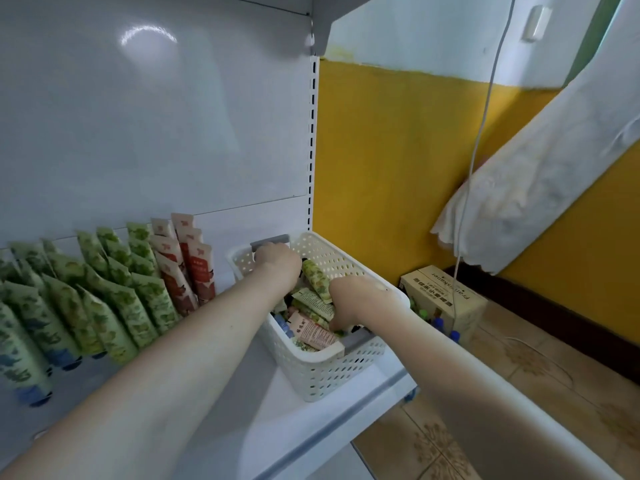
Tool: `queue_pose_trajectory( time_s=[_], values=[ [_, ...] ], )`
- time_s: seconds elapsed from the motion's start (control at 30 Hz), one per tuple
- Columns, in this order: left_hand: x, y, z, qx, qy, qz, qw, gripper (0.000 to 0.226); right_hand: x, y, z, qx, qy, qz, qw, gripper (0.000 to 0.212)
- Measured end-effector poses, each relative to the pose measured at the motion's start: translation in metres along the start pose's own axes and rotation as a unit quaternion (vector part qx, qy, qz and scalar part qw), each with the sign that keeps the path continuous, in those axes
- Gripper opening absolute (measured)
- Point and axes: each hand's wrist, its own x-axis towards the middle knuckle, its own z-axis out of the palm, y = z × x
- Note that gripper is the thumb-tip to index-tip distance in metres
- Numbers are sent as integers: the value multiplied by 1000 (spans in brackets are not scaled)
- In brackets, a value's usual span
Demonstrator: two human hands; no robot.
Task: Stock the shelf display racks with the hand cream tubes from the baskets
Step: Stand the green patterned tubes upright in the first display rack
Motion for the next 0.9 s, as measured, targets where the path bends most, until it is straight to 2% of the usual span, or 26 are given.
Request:
queue_pose_trajectory(
  time_s=[0.1,0.27,0.47,0.53,0.63,0.77,0.83,0.9],
  values=[
    [0,0,1,11,8,1,1000,29,1,0,1,8,7,2,1000,36],
    [4,-2,7,-48,-43,-5,998,31,4,0,3,5,7,0,1000,34],
    [6,-13,14,-135,-118,-20,984,67,6,-1,3,0,-21,-1,1000,35],
    [5,-13,15,-153,-122,-10,981,63,5,-1,3,-6,-21,-10,1000,32],
    [5,-10,14,-181,-82,-12,980,48,5,0,3,-8,-17,-14,1000,26],
    [5,-11,16,-213,-65,-17,975,44,6,-1,3,7,-18,-13,1000,24],
    [6,-12,16,-260,-48,-29,964,41,4,-1,2,27,-16,-14,999,26],
    [4,-14,8,-342,-13,-45,939,37,1,0,0,48,-9,-8,999,29]
  ],
)
